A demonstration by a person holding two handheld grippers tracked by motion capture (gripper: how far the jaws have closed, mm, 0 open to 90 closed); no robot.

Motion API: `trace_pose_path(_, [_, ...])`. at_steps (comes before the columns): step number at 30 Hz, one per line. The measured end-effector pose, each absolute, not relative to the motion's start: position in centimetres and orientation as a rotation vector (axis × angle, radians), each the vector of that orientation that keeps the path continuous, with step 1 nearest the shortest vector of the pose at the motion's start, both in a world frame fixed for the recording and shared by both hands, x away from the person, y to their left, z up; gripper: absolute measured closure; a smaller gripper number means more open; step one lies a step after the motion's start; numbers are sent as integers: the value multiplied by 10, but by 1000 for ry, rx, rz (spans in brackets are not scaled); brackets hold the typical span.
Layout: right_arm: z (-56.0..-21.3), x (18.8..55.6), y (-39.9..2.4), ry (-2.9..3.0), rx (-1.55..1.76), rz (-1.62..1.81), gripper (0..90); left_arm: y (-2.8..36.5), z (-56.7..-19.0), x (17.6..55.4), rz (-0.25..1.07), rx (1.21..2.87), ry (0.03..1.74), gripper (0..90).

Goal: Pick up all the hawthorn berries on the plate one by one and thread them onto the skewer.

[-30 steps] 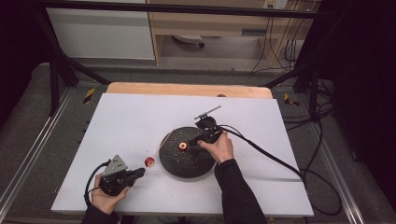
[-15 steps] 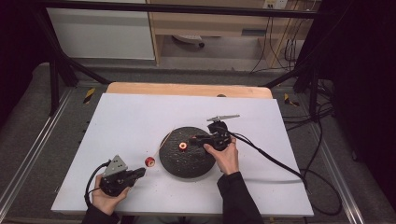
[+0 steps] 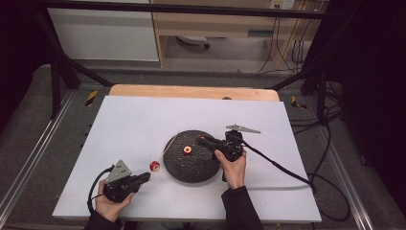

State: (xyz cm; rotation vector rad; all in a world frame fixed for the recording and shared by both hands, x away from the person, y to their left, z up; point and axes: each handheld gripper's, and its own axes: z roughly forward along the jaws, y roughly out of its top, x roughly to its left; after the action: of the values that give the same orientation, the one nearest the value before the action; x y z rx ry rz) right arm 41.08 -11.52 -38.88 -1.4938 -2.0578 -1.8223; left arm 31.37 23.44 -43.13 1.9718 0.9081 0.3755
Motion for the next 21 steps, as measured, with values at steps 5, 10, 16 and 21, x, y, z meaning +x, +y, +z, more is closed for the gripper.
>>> trace_pose_path(5, [-390, 409, -113, -1987, -1505, -1932, 628, 233, -431, 313, 372, 1963, 907, 883])
trace_pose_path(10, [-391, 410, -111, -1942, -1515, -2031, 628, 231, -431, 312, 367, 1957, 907, 882])
trace_pose_path(16, [-390, 414, -109, -1804, -1516, -2126, 628, 227, -431, 310, 370, 1945, 903, 882])
trace_pose_path(21, [-388, 416, -109, -1695, -1536, -2149, 628, 221, -430, 308, 382, 1929, 893, 883])
